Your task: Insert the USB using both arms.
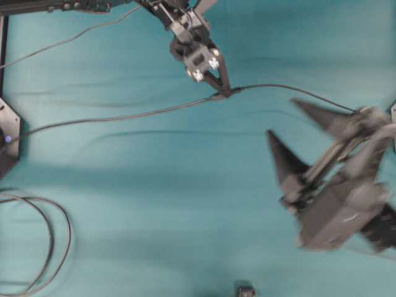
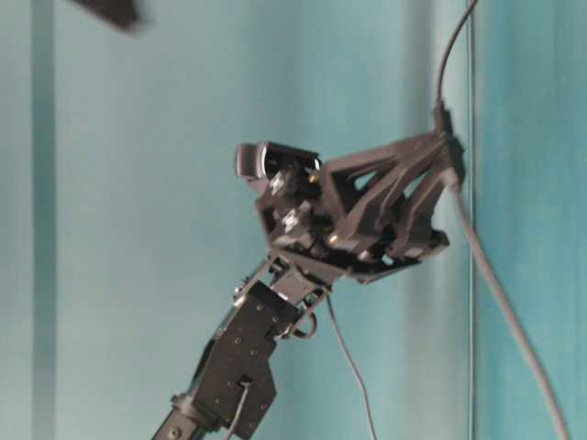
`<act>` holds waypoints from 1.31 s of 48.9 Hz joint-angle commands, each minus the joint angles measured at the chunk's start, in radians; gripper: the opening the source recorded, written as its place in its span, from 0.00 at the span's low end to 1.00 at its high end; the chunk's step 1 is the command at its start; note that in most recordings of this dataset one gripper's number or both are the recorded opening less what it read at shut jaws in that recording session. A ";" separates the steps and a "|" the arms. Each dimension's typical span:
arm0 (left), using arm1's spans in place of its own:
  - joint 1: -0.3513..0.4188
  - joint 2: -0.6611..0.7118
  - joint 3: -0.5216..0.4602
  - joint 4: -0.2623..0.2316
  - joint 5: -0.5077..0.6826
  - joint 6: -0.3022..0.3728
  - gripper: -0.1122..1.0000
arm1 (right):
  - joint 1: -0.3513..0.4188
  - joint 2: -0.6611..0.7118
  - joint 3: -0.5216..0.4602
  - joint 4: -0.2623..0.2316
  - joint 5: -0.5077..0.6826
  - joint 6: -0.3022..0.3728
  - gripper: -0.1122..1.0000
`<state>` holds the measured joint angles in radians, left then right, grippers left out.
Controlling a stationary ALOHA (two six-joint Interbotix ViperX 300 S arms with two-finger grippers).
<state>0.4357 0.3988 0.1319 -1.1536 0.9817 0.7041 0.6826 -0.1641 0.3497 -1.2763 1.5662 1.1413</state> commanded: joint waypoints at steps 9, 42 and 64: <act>-0.092 -0.048 0.021 0.092 -0.175 0.025 0.35 | -0.025 -0.253 0.015 -0.003 0.006 0.183 0.81; -0.245 -0.046 0.097 0.483 -0.353 -0.166 0.35 | -0.137 -0.400 0.172 -0.003 -0.140 0.296 0.81; -0.256 -0.095 0.080 0.485 -0.376 -0.212 0.82 | -0.137 -0.416 0.175 -0.003 -0.144 0.293 0.82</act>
<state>0.1887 0.3712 0.2301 -0.6734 0.6059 0.5108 0.5476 -0.5722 0.5369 -1.2747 1.4235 1.4358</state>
